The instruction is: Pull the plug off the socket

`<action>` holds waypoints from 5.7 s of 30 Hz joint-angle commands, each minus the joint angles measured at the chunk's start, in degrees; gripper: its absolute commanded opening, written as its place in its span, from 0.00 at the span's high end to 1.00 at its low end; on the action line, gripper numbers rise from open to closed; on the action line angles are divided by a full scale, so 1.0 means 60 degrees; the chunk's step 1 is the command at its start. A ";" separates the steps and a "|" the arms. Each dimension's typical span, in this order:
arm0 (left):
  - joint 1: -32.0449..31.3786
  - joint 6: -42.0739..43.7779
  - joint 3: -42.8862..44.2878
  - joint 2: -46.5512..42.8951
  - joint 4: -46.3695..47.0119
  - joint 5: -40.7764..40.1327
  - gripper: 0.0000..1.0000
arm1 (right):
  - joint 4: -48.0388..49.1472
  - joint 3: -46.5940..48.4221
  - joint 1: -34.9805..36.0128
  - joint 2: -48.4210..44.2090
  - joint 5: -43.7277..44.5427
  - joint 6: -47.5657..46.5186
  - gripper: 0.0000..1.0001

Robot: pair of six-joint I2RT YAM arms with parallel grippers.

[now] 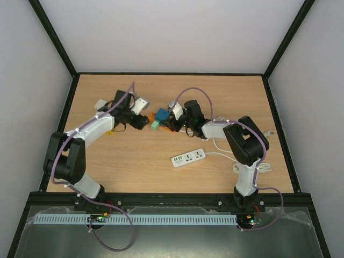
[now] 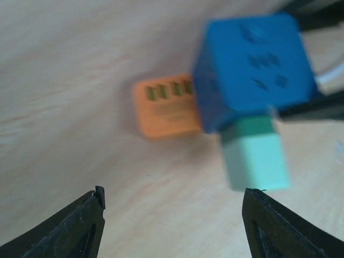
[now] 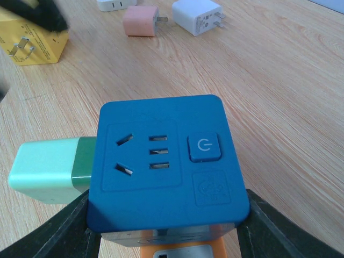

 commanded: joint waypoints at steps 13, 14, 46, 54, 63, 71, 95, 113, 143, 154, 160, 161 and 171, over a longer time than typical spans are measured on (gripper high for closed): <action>-0.2461 0.0395 -0.1284 -0.0498 0.1363 -0.1618 0.30 | -0.0897 -0.0157 0.0001 0.0392 0.0783 0.0021 0.85; -0.2494 0.0413 -0.1257 -0.0437 0.1417 -0.1713 0.30 | -0.0907 -0.0161 0.0001 0.0384 0.0783 0.0018 0.86; -0.2699 0.0169 -0.1807 0.0015 0.2030 -0.2195 0.91 | -0.0864 -0.0062 0.0001 0.0607 0.1849 0.0416 0.98; -0.2710 -0.0140 -0.2110 -0.0185 0.1919 -0.1895 0.95 | -0.0760 -0.0035 0.0001 0.0647 0.2427 0.0635 0.98; -0.2694 -0.0099 -0.2439 -0.0360 0.1923 -0.1855 0.97 | -0.0749 0.0002 0.0001 0.0724 0.2769 0.0695 0.98; -0.2688 -0.0004 -0.2725 -0.0726 0.1818 -0.1797 0.97 | -0.0756 0.0010 0.0001 0.0756 0.2956 0.0680 0.98; -0.2438 0.0012 -0.3371 -0.1648 0.1561 -0.1441 0.97 | -0.0838 0.0085 0.0000 0.0846 0.3251 0.0585 0.98; 0.0168 0.0151 -0.1989 -0.0831 0.0735 0.0474 0.96 | -0.1021 0.0192 0.0001 0.0917 0.2872 0.0491 0.98; 0.2123 -0.0934 -0.0760 0.1362 0.0975 0.1126 0.41 | -0.1197 0.0282 0.0001 0.1054 0.2549 0.0390 0.98; 0.2084 -0.0614 -0.0772 0.0414 0.1160 0.0661 0.27 | -0.1296 0.0223 0.0004 0.0979 0.2048 0.0130 0.98; 0.1900 -0.0316 -0.0860 -0.0181 0.1045 0.0529 0.20 | -0.1322 0.0128 0.0001 0.0858 0.1391 0.0022 0.97; 0.1859 -0.0298 -0.0856 -0.0259 0.1024 0.0489 0.19 | -0.1315 0.0105 0.0001 0.0825 0.1286 0.0001 0.97; 0.1490 0.0313 -0.0917 -0.1105 0.0695 0.0278 0.00 | -0.2085 0.0185 0.0026 0.0832 -0.0155 -0.0838 0.96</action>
